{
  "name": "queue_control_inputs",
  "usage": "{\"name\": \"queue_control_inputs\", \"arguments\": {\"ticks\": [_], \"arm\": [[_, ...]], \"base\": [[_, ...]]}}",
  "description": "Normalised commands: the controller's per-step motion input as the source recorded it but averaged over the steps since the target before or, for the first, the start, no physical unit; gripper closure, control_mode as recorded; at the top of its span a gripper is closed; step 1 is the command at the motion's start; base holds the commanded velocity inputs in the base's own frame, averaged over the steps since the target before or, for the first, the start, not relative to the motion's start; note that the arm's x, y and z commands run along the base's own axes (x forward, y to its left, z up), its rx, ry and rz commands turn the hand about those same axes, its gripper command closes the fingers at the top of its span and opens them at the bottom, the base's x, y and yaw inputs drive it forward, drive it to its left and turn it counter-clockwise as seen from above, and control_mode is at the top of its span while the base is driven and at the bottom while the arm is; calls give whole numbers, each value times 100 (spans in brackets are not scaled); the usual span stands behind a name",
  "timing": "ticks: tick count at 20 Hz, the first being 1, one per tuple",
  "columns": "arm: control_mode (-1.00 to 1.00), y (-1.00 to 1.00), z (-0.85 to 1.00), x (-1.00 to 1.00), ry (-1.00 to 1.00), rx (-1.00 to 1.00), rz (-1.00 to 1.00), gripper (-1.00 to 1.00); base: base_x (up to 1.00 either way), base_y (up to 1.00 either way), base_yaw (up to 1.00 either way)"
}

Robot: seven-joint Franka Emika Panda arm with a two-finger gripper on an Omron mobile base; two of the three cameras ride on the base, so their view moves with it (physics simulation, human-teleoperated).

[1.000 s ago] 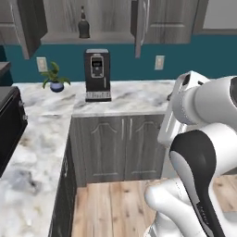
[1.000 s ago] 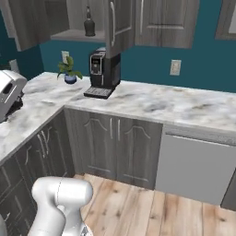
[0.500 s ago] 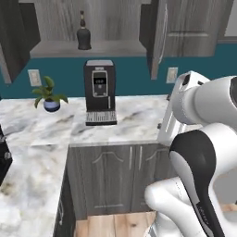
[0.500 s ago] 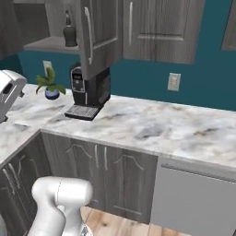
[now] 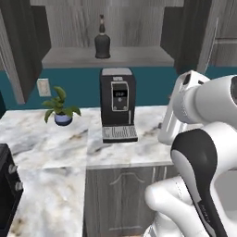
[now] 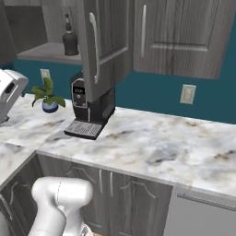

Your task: There is a bowl on the dining counter. Grab a lemon wedge from the fridge and place it in the bowl. Then get the liquor bottle and glass cup from the cabinet and place them next to the bowl.

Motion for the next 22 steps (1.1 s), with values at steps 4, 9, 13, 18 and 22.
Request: {"name": "queue_control_inputs", "arguments": {"ticks": [4,9,13,18,22], "arm": [[100,0,0,0,0,0,0,-100],[100,0,0,0,0,0,0,-100],[100,0,0,0,0,0,0,-100],[100,0,0,0,0,0,0,-100],[100,0,0,0,0,0,0,-100]], "base": [[52,43,0],[56,25,0],[43,22,0],[24,25,0],[33,36,0]]}}
